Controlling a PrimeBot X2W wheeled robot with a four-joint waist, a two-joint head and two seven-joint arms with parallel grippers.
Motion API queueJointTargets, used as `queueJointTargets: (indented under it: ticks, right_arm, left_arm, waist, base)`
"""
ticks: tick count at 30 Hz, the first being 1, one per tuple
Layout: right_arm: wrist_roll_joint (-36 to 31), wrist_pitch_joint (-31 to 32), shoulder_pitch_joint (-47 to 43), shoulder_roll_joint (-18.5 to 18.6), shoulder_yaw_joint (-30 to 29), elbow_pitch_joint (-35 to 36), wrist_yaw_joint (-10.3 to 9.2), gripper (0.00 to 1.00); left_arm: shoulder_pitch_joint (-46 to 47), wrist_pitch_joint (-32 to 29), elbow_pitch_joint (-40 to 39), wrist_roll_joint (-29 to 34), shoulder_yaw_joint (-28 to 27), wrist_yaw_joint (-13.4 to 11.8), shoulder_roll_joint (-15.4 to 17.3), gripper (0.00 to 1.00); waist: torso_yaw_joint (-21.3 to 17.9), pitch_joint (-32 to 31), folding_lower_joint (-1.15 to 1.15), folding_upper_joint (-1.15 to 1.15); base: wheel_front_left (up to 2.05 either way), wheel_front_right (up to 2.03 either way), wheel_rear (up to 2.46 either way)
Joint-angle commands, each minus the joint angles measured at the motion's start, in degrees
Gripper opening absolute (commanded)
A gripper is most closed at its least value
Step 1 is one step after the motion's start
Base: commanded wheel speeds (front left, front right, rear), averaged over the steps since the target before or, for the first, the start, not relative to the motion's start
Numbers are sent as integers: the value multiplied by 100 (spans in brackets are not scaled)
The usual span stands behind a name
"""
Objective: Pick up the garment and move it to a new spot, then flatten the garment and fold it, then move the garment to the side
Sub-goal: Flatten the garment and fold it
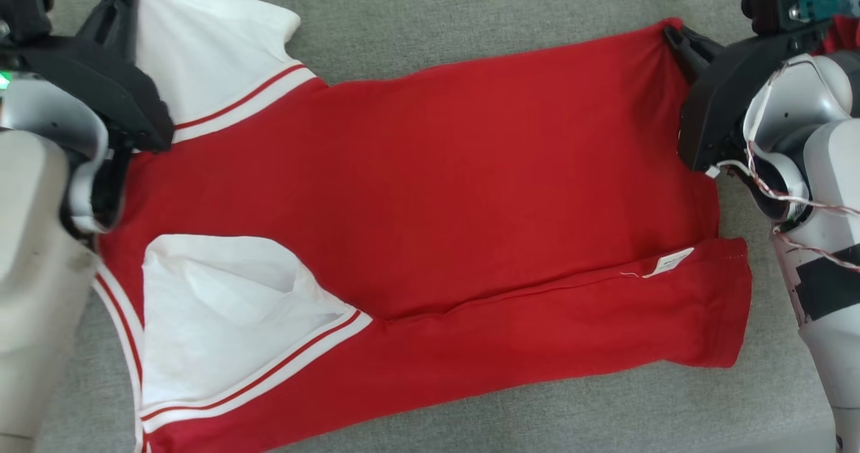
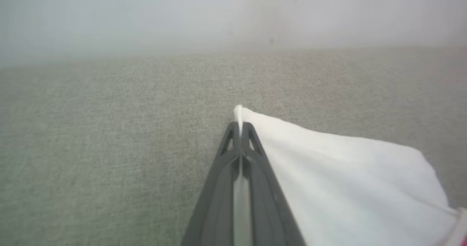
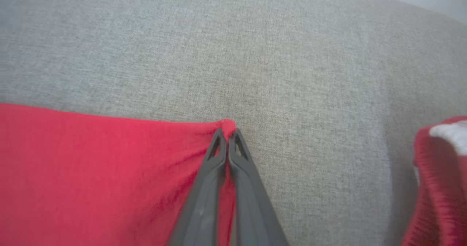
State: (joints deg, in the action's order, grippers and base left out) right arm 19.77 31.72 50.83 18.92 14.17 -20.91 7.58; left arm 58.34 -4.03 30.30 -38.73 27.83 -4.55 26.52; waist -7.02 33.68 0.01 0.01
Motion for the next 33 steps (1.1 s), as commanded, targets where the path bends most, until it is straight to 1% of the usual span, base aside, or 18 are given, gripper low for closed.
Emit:
queueJointTargets:
  ticks: [1,3,7,11,13,19,25,28,33]
  right_arm:
    - [-38,-158,-98,41,-14,-7,-20,0]
    - [-16,-373,-193,94,-41,-46,-20,0]
    - [-97,-900,-391,161,-109,-110,-20,0]
    - [-196,-1420,-701,144,-229,-256,-20,0]
    - [-306,-1731,-988,58,-357,-368,-19,0]
    - [-467,-2189,-1524,-28,-565,-600,-19,0]
    - [-656,-2557,-1860,-124,-759,-682,-19,0]
    - [-766,-2676,-2022,-200,-825,-712,-19,0]
    - [-877,-3070,-2145,-263,-940,-713,-19,0]
  left_arm:
    - [-118,259,-12,34,-54,-52,-91,0]
    - [-251,679,18,34,-105,-97,-222,0]
    - [-537,1400,54,57,-116,-51,-440,0]
    - [-914,1777,8,79,-102,10,-627,0]
    - [-1246,1879,-98,133,-97,96,-722,0]
    - [-1960,1919,-547,292,-201,156,-885,0]
    - [-2599,1923,-1052,494,-373,186,-978,0]
    - [-2994,1924,-1315,585,-489,186,-1067,0]
    - [-3573,1923,-1763,707,-735,200,-1203,0]
  waist:
    - [80,-89,-1,-1]
    - [150,-182,-1,-1]
    - [278,-413,-1,-1]
    - [420,-736,-1,-1]
    - [502,-1014,-1,-1]
    - [632,-1490,-1,-1]
    - [694,-1752,-1,-1]
    - [739,-1895,-1,-1]
    - [804,-2058,-1,-1]
  base:
    - [0,0,0]
    - [0,0,0]
    - [0,0,0]
    - [0,0,0]
    - [0,0,0]
    - [0,0,0]
    - [0,0,0]
    - [0,0,0]
    - [0,0,0]
